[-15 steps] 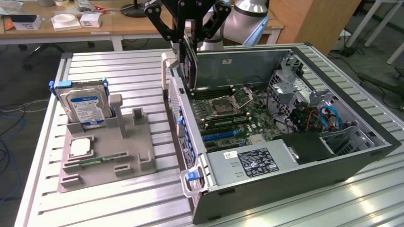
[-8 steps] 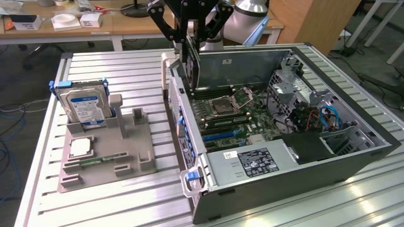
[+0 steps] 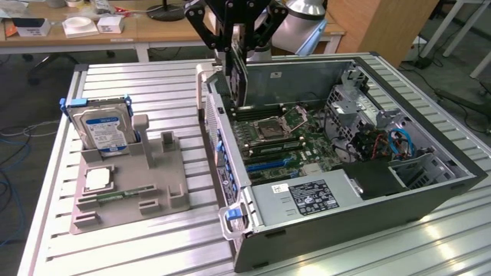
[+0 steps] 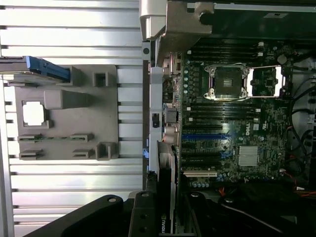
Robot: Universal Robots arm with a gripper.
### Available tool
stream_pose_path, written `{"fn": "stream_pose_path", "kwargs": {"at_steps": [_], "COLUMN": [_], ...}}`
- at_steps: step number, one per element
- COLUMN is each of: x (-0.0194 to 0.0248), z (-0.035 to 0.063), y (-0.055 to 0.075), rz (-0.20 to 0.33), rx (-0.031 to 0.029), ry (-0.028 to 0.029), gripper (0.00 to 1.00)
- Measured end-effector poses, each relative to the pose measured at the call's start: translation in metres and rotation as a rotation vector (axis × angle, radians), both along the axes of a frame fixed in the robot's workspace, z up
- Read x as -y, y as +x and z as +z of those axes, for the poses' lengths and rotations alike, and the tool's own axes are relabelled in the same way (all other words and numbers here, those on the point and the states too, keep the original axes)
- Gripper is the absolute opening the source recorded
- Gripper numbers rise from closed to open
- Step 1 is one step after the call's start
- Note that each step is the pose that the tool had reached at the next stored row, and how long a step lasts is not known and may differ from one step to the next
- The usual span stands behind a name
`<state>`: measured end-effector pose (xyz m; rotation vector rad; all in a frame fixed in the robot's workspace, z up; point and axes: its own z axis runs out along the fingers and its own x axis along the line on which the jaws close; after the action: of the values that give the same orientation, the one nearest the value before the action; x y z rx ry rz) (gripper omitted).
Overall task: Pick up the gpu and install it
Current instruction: 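Pick up the gpu and move the gpu toward the slot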
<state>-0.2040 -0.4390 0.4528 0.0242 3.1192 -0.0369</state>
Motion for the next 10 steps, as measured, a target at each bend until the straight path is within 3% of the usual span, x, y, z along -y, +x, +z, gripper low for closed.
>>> {"fn": "stream_pose_path", "kwargs": {"at_steps": [10], "x": [0.0], "z": [0.0], "y": [0.0061], "rz": [0.0], "rx": [0.0001], "ry": [0.0003], "gripper": [0.27]}}
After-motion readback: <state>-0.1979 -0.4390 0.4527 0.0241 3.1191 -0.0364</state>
